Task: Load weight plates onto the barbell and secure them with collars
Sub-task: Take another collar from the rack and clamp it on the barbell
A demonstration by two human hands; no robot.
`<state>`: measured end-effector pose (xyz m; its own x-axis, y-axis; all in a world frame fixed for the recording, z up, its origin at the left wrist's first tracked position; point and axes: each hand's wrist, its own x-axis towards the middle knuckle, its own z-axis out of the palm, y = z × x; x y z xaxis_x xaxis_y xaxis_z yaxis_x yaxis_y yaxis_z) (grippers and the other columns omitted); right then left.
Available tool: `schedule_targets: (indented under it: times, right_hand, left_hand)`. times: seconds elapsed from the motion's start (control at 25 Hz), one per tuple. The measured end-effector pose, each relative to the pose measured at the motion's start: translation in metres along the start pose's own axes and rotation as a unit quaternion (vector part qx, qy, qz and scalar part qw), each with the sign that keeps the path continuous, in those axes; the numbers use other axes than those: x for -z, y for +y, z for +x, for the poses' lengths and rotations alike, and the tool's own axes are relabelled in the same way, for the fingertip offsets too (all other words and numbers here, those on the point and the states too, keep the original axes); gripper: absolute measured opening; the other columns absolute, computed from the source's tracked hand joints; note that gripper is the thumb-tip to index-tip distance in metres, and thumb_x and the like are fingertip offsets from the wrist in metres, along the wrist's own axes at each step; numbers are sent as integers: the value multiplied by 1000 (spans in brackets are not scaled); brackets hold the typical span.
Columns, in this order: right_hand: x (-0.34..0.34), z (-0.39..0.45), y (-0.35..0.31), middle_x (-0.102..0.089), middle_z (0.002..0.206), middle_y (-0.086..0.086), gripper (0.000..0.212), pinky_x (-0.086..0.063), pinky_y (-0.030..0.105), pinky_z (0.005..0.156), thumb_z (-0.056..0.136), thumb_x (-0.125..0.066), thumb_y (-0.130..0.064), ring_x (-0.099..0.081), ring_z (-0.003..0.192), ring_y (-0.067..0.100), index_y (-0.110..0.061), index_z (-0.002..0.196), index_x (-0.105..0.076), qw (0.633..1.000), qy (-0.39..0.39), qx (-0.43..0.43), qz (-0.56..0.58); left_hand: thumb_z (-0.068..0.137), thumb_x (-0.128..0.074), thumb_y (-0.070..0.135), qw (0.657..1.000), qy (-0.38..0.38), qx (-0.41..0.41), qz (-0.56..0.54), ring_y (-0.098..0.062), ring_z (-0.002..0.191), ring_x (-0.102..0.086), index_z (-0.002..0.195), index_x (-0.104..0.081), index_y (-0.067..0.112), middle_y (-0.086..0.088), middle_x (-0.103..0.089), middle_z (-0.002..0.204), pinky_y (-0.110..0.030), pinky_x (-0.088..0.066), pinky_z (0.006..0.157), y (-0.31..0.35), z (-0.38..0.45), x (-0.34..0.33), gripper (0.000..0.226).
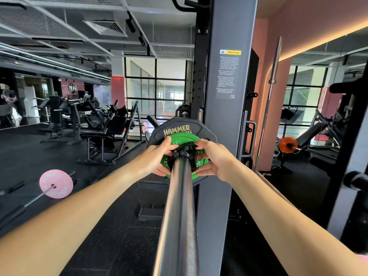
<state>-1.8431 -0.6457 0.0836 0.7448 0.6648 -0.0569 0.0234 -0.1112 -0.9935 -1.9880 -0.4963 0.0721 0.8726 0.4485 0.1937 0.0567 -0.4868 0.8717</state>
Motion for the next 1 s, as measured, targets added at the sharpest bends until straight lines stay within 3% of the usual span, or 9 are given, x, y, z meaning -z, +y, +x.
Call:
schedule_targets:
  times: [0.2,0.36,0.48,0.56,0.64,0.72,0.84,0.92,1.0]
  right_hand:
    - [0,1,10,-65,102,7,12,-61,39,66,91,-64,-26,-75,63,40,-22,103,-64,999,13,20,42]
    - [2,1,12,-65,103,8,25,-61,37,64,90,-67,-26,-75,65,40,-20,115,-65,999,14,23,43]
    - [3,-2,8,-66,104,8,25,-60,39,70,91,-67,-26,-76,65,38,-20,115,-65,999,8,20,33]
    - [3,-5,7,-67,102,6,20,-60,41,76,91,-67,-29,-76,66,34,-19,109,-67,1000,13,20,19]
    - [3,-12,6,-68,99,4,23,-61,41,80,92,-67,-38,-77,68,28,-19,105,-67,999,27,22,-22]
    - [6,-17,4,-71,99,2,30,-61,37,79,92,-66,-45,-78,69,20,-20,107,-67,993,45,38,-98]
    - [31,-30,2,-75,87,-2,13,-59,26,70,87,-70,-43,-76,70,12,-31,91,-68,965,74,103,-228]
    - [58,-40,2,-72,71,-5,13,-50,19,62,83,-71,-42,-73,71,12,-33,75,-66,929,92,146,-328]
    - [90,-46,3,-68,67,-8,14,-46,19,63,82,-71,-41,-68,73,12,-33,71,-66,907,97,165,-374]
  left_hand:
    - [98,-25,69,1000,1,4,-3,-30,85,-78,145,-53,31,0,-50,146,-47,-60,91,1,-1,0,67]
    - [94,-23,77,999,20,-15,32,-29,107,-72,139,-57,39,4,-52,148,-49,-47,107,-5,0,1,68]
    - [95,-27,74,1000,12,-8,8,-24,87,-78,142,-54,37,9,-50,140,-44,-60,88,-3,-2,-1,66]
    - [98,-31,70,999,8,-7,30,-19,94,-76,144,-52,36,12,-50,142,-39,-62,81,1,-4,-2,61]
    - [99,-40,64,996,-7,0,90,-14,103,-71,145,-49,36,13,-52,143,-34,-60,81,8,-4,0,54]
    - [97,-51,60,981,-18,-1,192,-9,100,-67,143,-49,33,9,-58,133,-27,-54,74,17,0,3,53]
    - [88,-63,59,928,15,-48,368,-13,102,-58,136,-54,31,4,-63,123,-27,-41,78,42,13,0,56]
    - [83,-69,57,915,29,-89,392,-16,101,-55,132,-56,34,1,-61,120,-28,-38,82,63,22,-10,56]
    - [81,-72,57,919,27,-131,371,-15,97,-57,126,-58,36,3,-59,115,-28,-39,82,84,28,-30,52]
